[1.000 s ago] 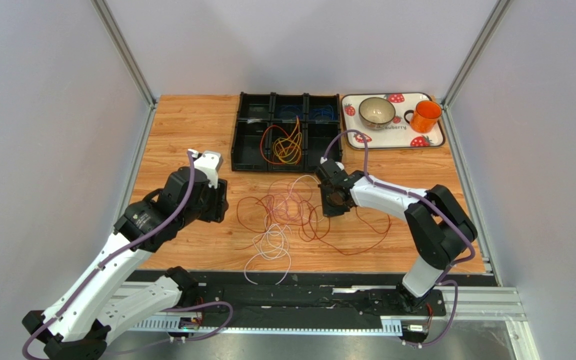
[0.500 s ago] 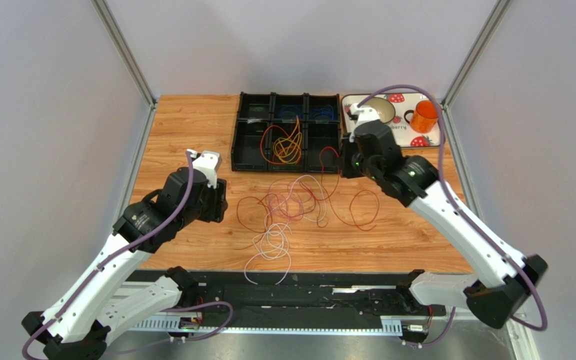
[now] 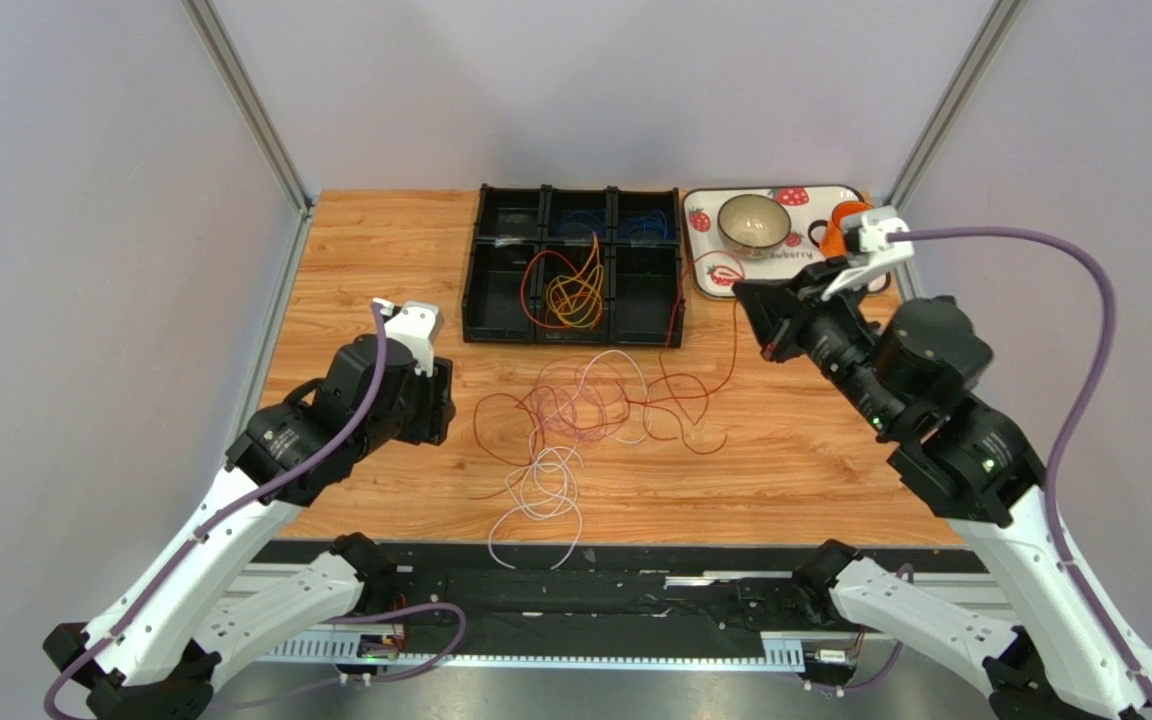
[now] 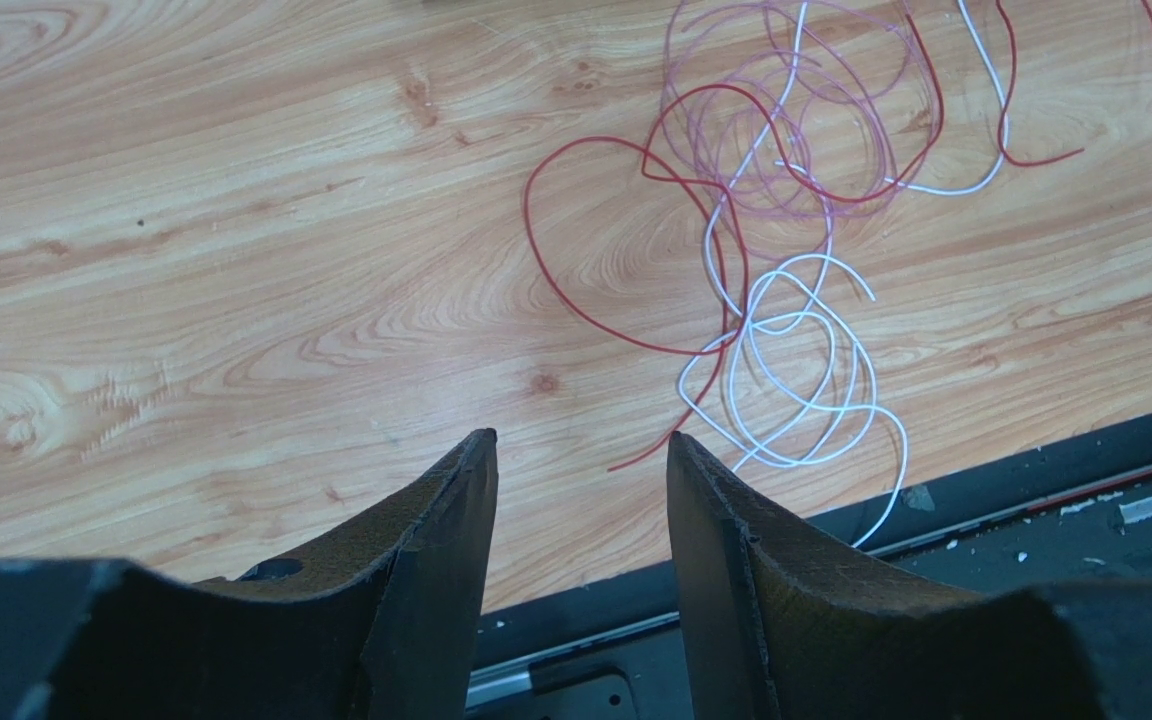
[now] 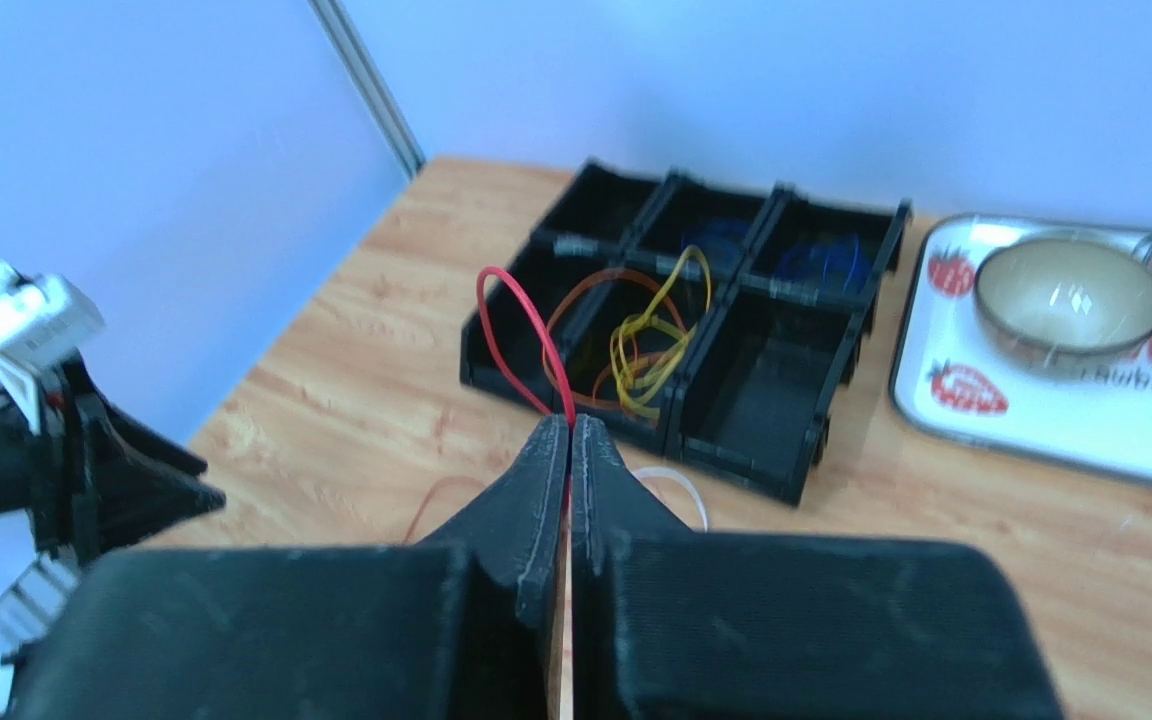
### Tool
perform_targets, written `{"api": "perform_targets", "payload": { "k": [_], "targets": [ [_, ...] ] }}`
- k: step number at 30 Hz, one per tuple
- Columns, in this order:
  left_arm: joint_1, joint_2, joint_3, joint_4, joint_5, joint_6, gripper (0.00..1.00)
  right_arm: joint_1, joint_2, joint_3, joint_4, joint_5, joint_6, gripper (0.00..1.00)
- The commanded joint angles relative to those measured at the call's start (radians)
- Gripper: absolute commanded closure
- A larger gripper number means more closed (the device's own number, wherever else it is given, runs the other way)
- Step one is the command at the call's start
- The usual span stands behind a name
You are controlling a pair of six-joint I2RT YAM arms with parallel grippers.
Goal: Untangle the cables
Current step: Untie the cable.
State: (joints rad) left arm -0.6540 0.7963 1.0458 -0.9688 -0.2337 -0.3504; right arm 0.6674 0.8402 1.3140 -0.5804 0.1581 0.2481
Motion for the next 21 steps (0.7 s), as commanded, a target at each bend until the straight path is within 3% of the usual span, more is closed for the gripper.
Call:
{"api": "perform_targets", "payload": {
  "k": [1,13,21],
  "targets": [
    [-0.001,0.000,-0.003,0.010,-0.006,-0.004,0.46,0.006,0.006,0.054,0.163,0.041,-0.061,1.00],
    [-0.001,-0.020,-0.007,0.010,-0.027,-0.015,0.46,0.006,0.207,0.298,0.373,0.046,-0.204,1.00],
    [-0.001,-0.026,-0.007,0.007,-0.032,-0.016,0.46,-0.005,0.469,0.669,0.425,0.057,-0.351,1.00]
  ]
}}
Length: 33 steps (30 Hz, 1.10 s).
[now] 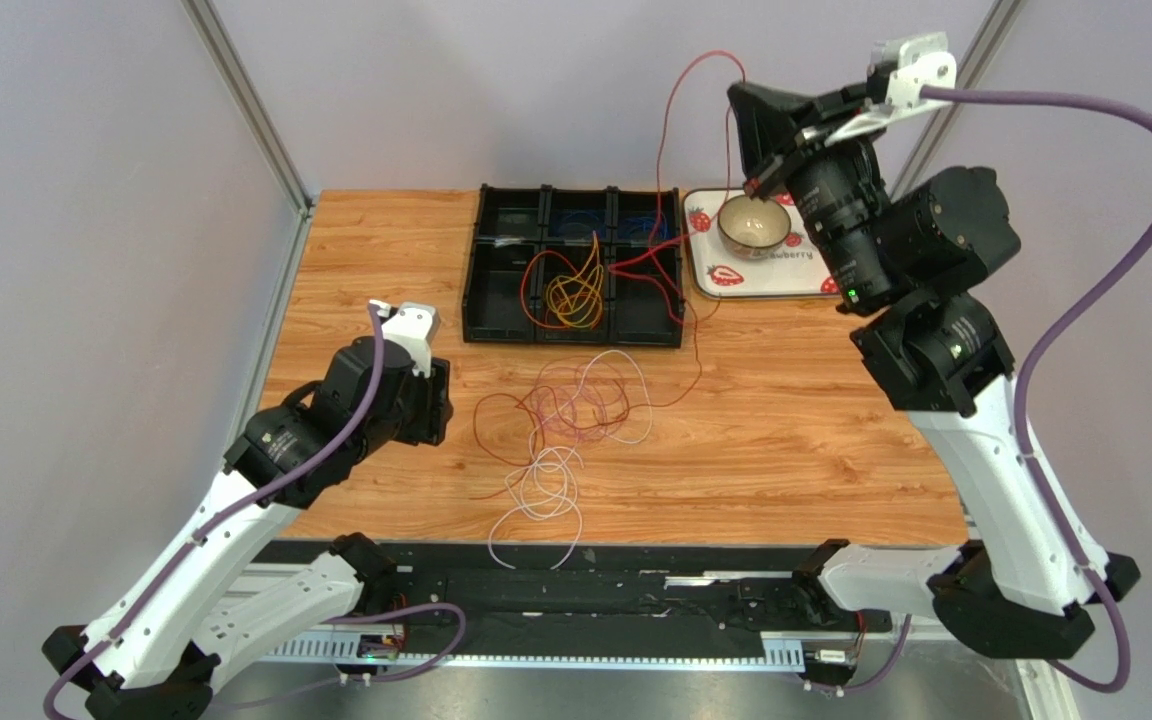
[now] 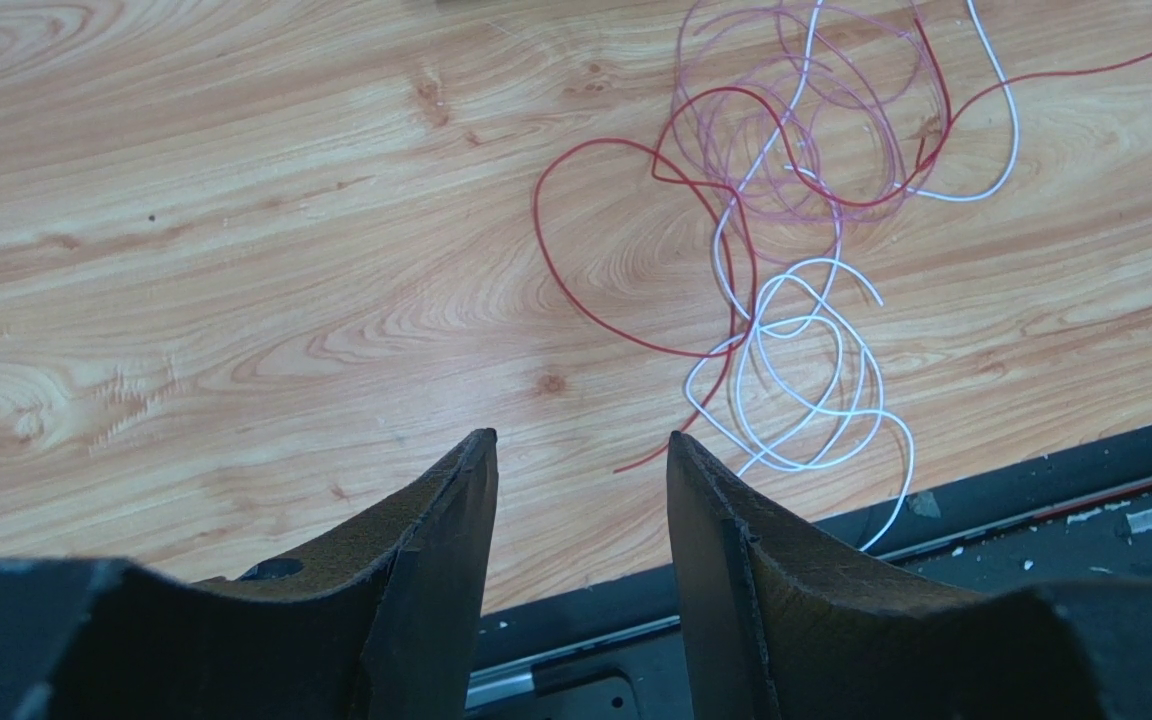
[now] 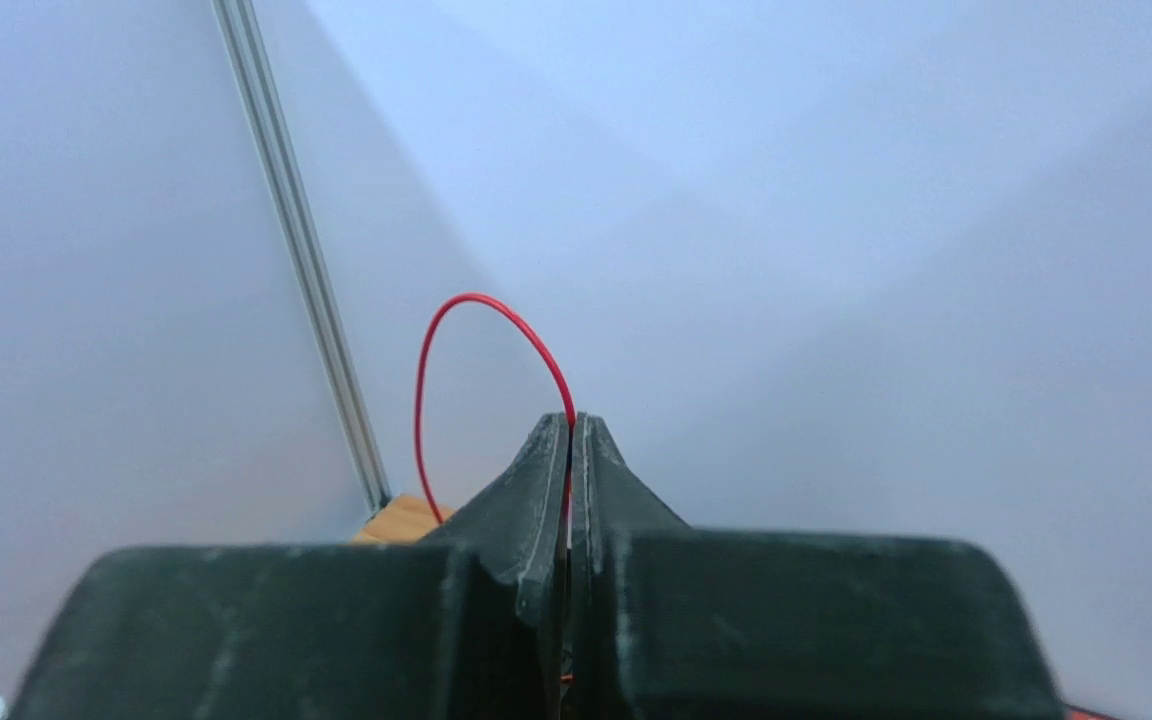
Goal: Untangle the cables
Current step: Untie the cable.
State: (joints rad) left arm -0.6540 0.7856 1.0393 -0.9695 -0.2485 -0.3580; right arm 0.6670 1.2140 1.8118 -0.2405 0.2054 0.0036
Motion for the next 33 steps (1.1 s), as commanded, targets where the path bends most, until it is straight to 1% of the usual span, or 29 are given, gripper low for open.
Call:
{"api": "perform_targets", "payload": {
  "k": [1,2,3,5,6,10,14,17,22,27,32,33],
  "targets": [
    [-0.001,-0.017,-0.002,0.008,-0.021,-0.010,0.46,-0.010,0.123,0.219,0.084,0.008,-0.119,1.00],
    [-0.001,-0.025,-0.004,0.009,-0.023,-0.012,0.45,-0.024,0.149,0.260,0.084,0.005,-0.119,1.00],
    [-0.001,-0.028,-0.005,0.009,-0.026,-0.013,0.46,-0.033,0.210,0.349,0.086,-0.018,-0.117,1.00],
    [-0.001,-0.034,-0.005,0.009,-0.031,-0.015,0.46,-0.055,0.275,0.440,0.070,-0.064,-0.123,1.00],
    [-0.001,-0.036,-0.005,0.009,-0.029,-0.015,0.45,-0.060,0.333,0.537,0.066,-0.070,-0.128,1.00],
    [-0.001,-0.039,-0.007,0.009,-0.032,-0.015,0.45,-0.096,0.438,0.667,0.095,-0.098,-0.132,1.00],
    [-0.001,-0.039,-0.008,0.008,-0.038,-0.018,0.45,-0.176,0.469,0.644,0.211,-0.129,-0.087,1.00],
    [-0.001,-0.037,-0.008,0.009,-0.041,-0.019,0.45,-0.230,0.504,0.644,0.265,-0.141,-0.038,1.00],
    [-0.001,-0.025,-0.007,0.008,-0.043,-0.019,0.45,-0.274,0.559,0.629,0.273,-0.158,0.015,1.00],
    [-0.001,-0.020,-0.007,0.005,-0.049,-0.022,0.45,-0.306,0.596,0.558,0.288,-0.173,0.022,1.00],
    [-0.001,-0.011,-0.007,0.005,-0.052,-0.022,0.45,-0.342,0.614,0.515,0.290,-0.188,0.065,1.00],
    [-0.001,-0.009,-0.007,0.003,-0.054,-0.022,0.45,-0.345,0.604,0.476,0.297,-0.190,0.068,1.00]
  ]
}}
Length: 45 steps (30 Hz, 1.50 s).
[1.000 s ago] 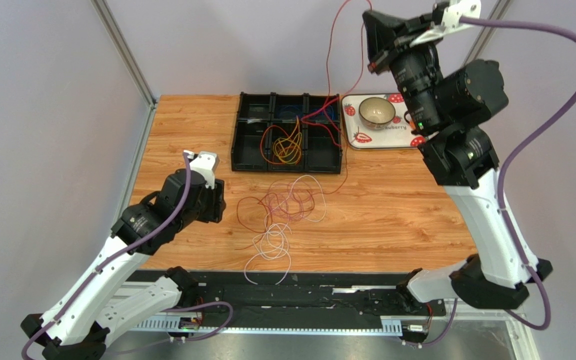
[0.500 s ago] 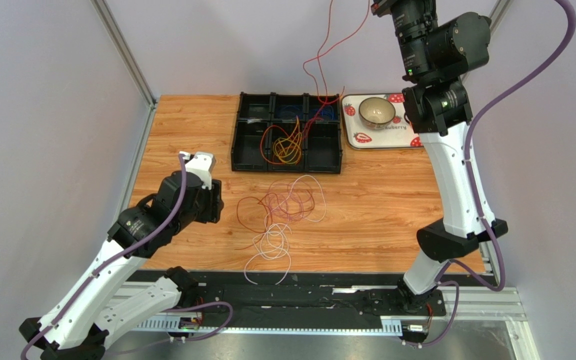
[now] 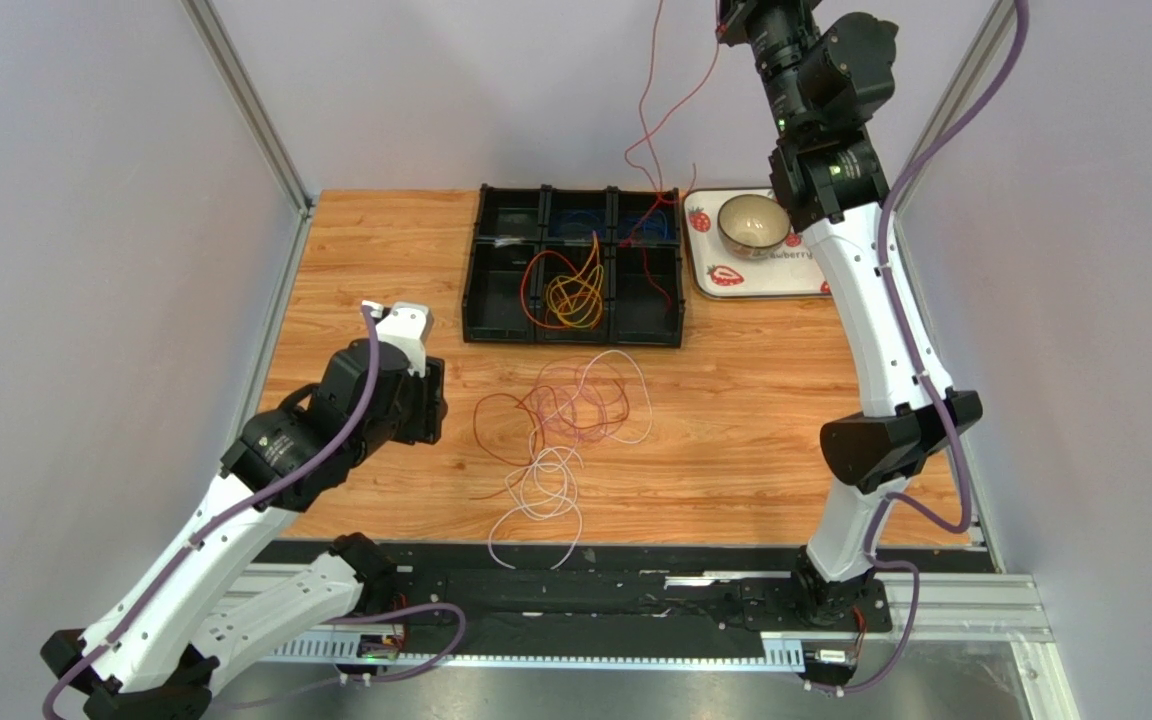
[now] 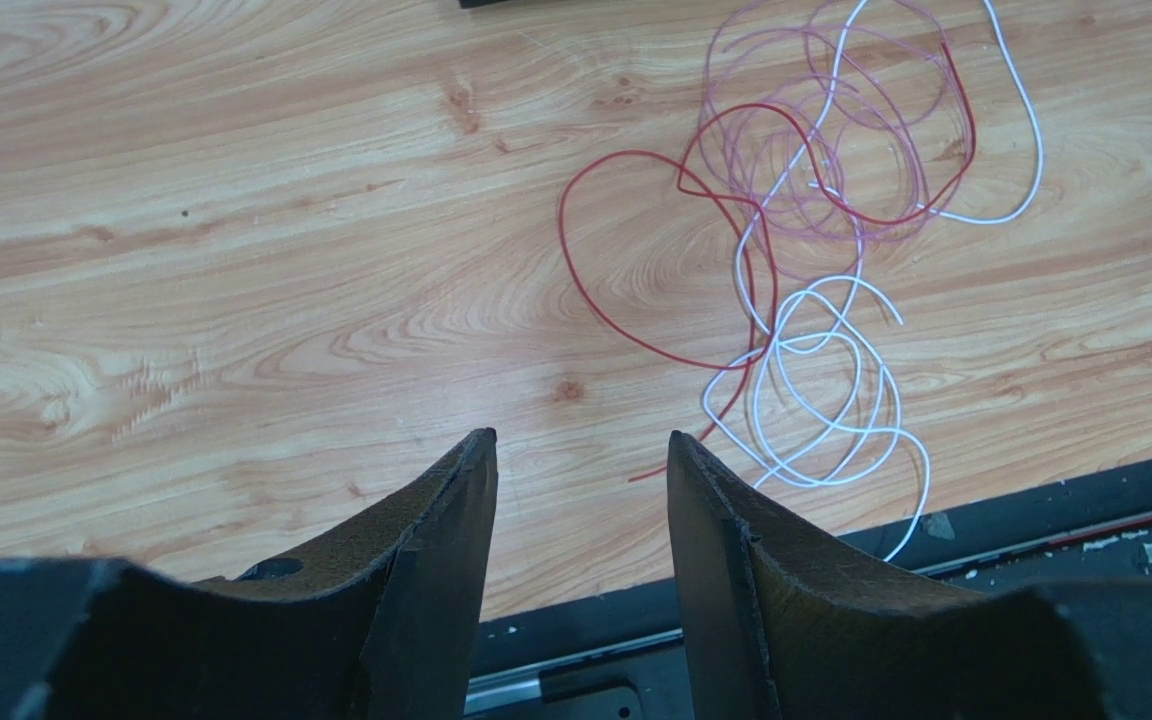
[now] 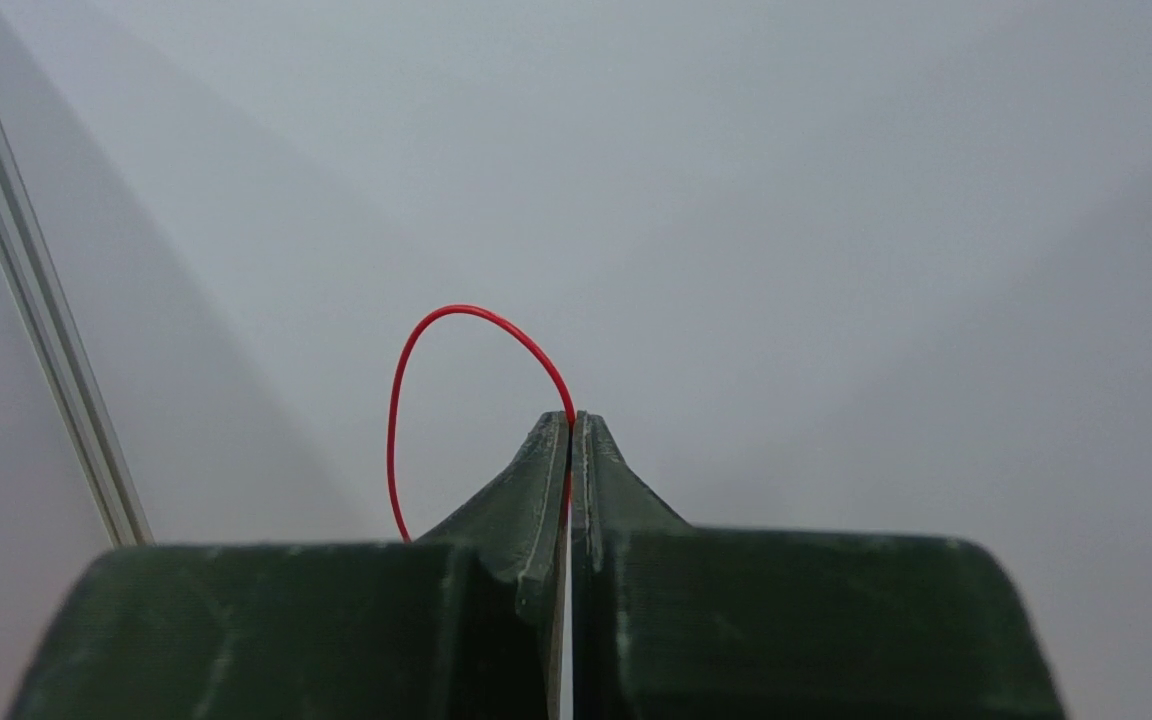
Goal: Untangle the cables
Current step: Untie the cable, then place the cable in the bin.
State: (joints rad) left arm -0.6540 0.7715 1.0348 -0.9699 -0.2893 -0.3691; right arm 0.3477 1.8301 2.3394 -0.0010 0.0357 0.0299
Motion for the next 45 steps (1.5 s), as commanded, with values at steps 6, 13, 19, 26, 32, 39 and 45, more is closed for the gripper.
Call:
{"api": "perform_targets", "payload": {
  "k": [6,13,19,26,32,39,45],
  "targets": [
    [-0.001,0.012,-0.002,0.002,-0.017,-0.014,0.45,-0.027,-0.054,-0.179,0.101,-0.019,0.056,1.00],
    [0.001,0.012,-0.001,0.002,-0.017,-0.014,0.45,-0.038,-0.109,-0.325,0.133,-0.010,0.083,1.00],
    [0.001,0.006,-0.001,0.000,-0.021,-0.016,0.45,-0.084,-0.163,-0.440,0.154,0.017,0.096,1.00],
    [0.001,0.009,-0.001,0.002,-0.021,-0.016,0.45,-0.199,-0.226,-0.508,0.154,-0.071,0.165,1.00],
    [0.001,0.022,0.001,-0.003,-0.025,-0.017,0.45,-0.226,-0.262,-0.592,0.174,-0.080,0.160,1.00],
    [-0.001,0.035,0.004,-0.004,-0.027,-0.019,0.46,-0.227,-0.253,-0.606,0.180,-0.166,0.205,1.00],
    [-0.001,0.038,0.004,-0.006,-0.028,-0.019,0.46,-0.225,-0.216,-0.609,0.226,-0.290,0.304,1.00]
  ]
}}
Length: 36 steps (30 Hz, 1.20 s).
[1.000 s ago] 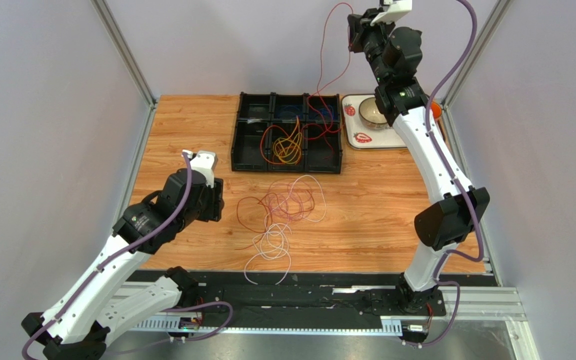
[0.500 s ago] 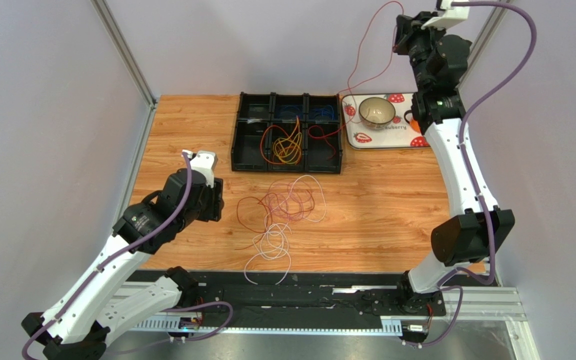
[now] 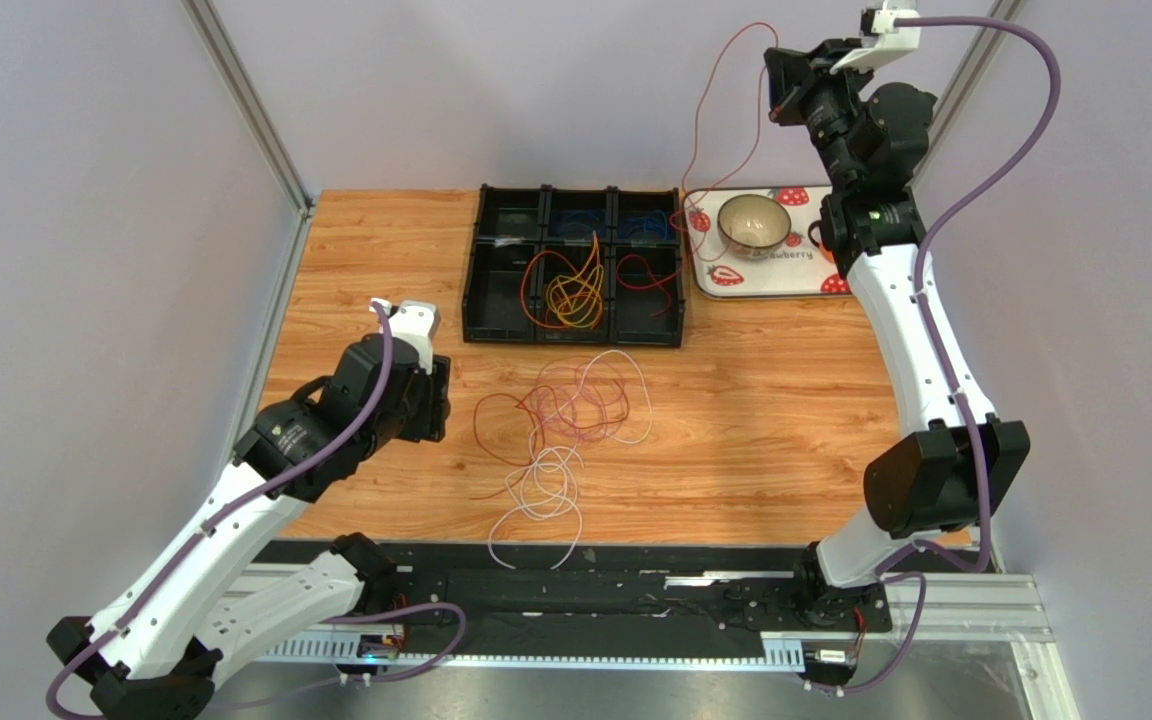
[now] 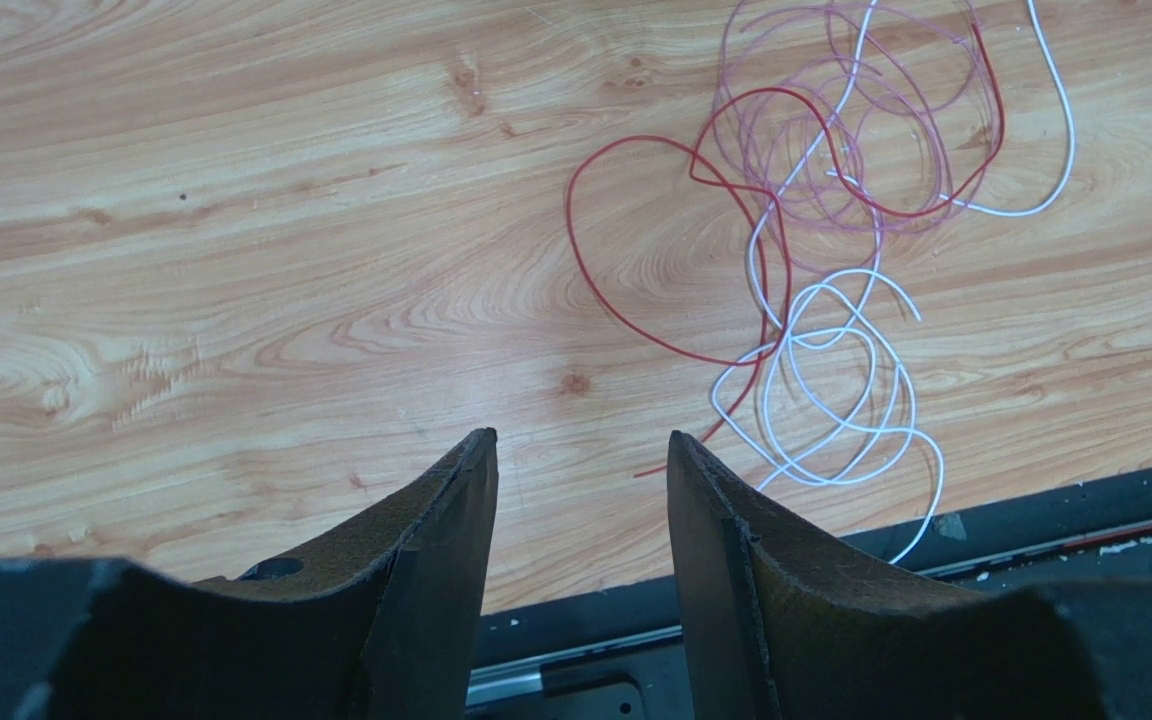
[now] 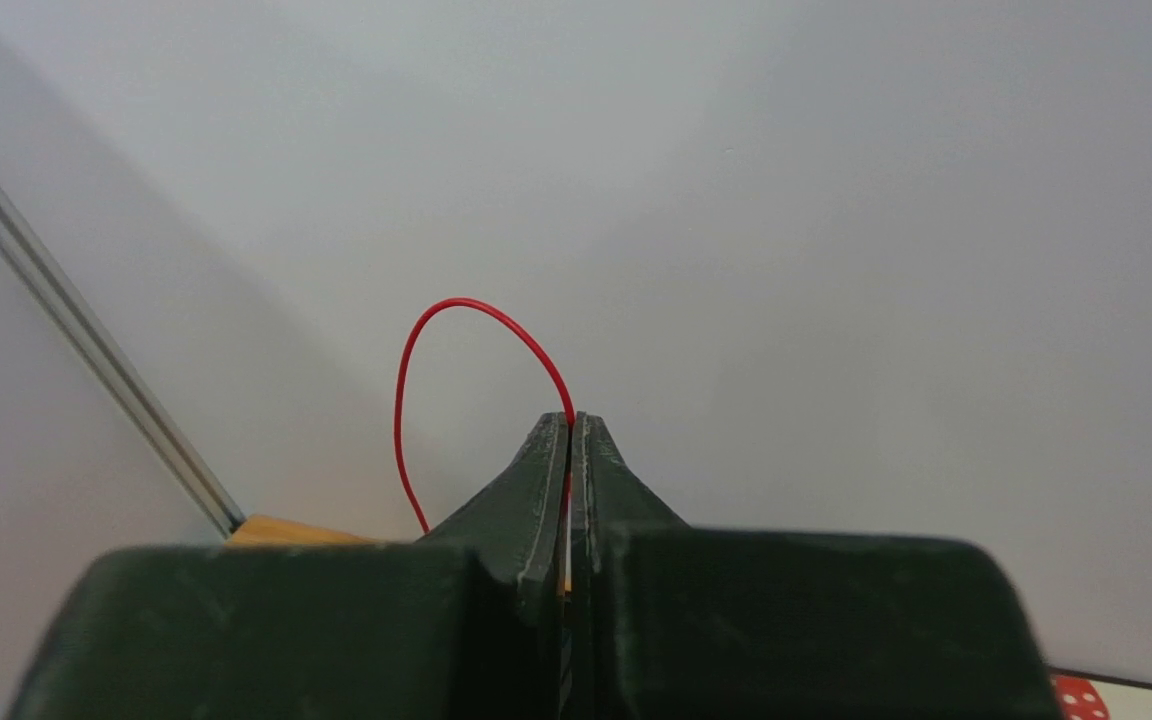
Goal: Untangle the cables
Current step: Place the cable in the bin.
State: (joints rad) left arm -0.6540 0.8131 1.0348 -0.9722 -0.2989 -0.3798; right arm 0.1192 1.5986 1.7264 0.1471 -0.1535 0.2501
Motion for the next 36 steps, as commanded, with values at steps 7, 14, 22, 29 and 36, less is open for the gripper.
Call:
{"api": "perform_targets", "payload": {
  "k": [7,14,22,29,36],
  "targets": [
    [-0.001,-0.008,0.002,-0.003,-0.019,-0.008,0.46,0.004,0.060,-0.025,0.118,-0.168,0.167,1.00],
    [-0.001,-0.009,0.001,-0.003,-0.019,-0.008,0.46,0.031,0.090,-0.042,0.100,-0.175,0.167,1.00],
    [0.001,-0.009,0.002,-0.002,-0.017,-0.008,0.46,0.074,0.141,-0.044,0.094,-0.189,0.199,1.00],
    [-0.001,-0.011,0.002,-0.003,-0.020,-0.008,0.46,0.126,0.201,-0.016,0.086,-0.207,0.206,1.00],
    [0.001,-0.014,0.002,-0.005,-0.022,-0.008,0.46,0.151,0.259,0.027,0.039,-0.178,0.153,1.00]
  ]
}}
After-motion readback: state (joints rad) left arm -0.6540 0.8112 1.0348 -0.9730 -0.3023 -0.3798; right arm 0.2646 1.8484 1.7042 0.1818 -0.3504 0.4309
